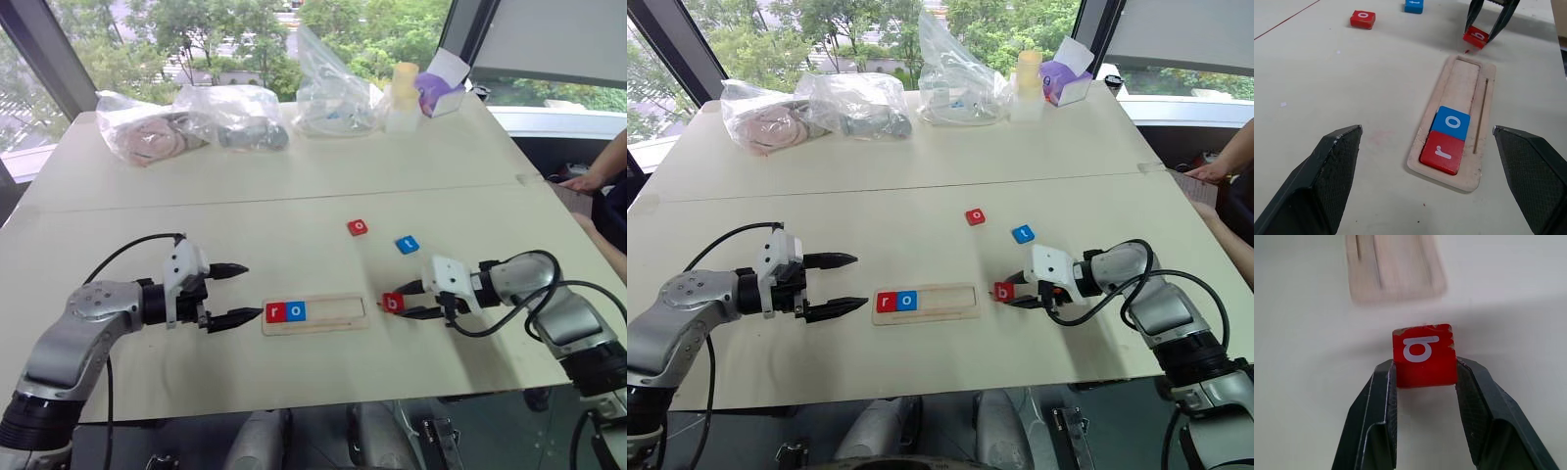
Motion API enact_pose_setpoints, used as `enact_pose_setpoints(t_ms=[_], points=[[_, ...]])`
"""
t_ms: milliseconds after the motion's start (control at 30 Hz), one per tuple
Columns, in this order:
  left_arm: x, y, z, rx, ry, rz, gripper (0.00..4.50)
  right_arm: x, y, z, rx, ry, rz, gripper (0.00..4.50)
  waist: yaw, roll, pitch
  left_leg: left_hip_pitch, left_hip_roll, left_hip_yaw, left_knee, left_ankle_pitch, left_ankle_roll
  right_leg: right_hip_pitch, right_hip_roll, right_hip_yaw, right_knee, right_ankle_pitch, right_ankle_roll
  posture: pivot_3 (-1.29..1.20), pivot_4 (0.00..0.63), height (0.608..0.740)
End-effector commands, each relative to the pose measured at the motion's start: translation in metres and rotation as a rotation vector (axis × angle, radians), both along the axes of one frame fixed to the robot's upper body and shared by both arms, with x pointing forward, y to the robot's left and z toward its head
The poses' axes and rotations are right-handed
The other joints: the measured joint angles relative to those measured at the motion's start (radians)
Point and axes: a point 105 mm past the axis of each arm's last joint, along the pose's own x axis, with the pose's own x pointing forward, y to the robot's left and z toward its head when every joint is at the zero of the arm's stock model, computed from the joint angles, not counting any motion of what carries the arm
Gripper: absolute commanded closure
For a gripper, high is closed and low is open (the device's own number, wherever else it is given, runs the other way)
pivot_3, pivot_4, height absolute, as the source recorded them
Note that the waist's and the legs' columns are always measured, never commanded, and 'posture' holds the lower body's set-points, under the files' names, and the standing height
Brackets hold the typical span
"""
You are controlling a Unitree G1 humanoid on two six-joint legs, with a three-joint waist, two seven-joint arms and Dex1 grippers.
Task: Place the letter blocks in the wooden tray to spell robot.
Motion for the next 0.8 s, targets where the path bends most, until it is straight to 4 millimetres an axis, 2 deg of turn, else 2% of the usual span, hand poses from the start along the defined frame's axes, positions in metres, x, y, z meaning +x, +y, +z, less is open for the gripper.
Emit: enact_pose_setpoints(t_ms=[33, 233, 367, 800], points=[[-0.002, -0.001, 0.012, 0.002, -0.051, -0.018, 0.00, -0.009, 0.028, 0.026, 0.043, -0.022, 0.055, 3.38, 0.001, 0.000, 0.000, 0.000, 0.000, 0.000, 0.000, 0.000, 0.000, 0.000, 0.000, 0.000, 0.000, 0.000, 0.000, 0.00, 0.150, 0.740], [-0.010, -0.005, 0.010, -0.012, -0.039, -0.060, 0.00, -0.005, 0.075, 0.010, 0.044, 0.014, 0.054, 3.38, -0.001, 0.000, 0.000, 0.000, 0.000, -0.001, 0.000, 0.000, 0.000, 0.000, 0.000, 0.000, 0.000, -0.001, -0.002, 0.00, 0.150, 0.740], [-0.016, -0.005, 0.005, 0.034, -0.048, -0.089, 0.00, -0.005, 0.096, -0.002, 0.023, 0.024, 0.082, 3.38, 0.001, 0.000, 0.000, -0.001, 0.000, -0.001, 0.000, 0.000, 0.000, -0.002, 0.000, 0.000, 0.000, -0.001, -0.002, 0.00, 0.150, 0.740], [-0.025, -0.007, 0.005, 0.027, -0.045, -0.119, 0.00, -0.003, 0.107, -0.008, -0.001, 0.014, 0.090, 3.38, -0.001, 0.000, 0.000, -0.001, 0.000, -0.001, -0.001, 0.000, 0.000, -0.002, 0.000, -0.001, 0.000, 0.000, -0.001, 0.00, 0.150, 0.740]])
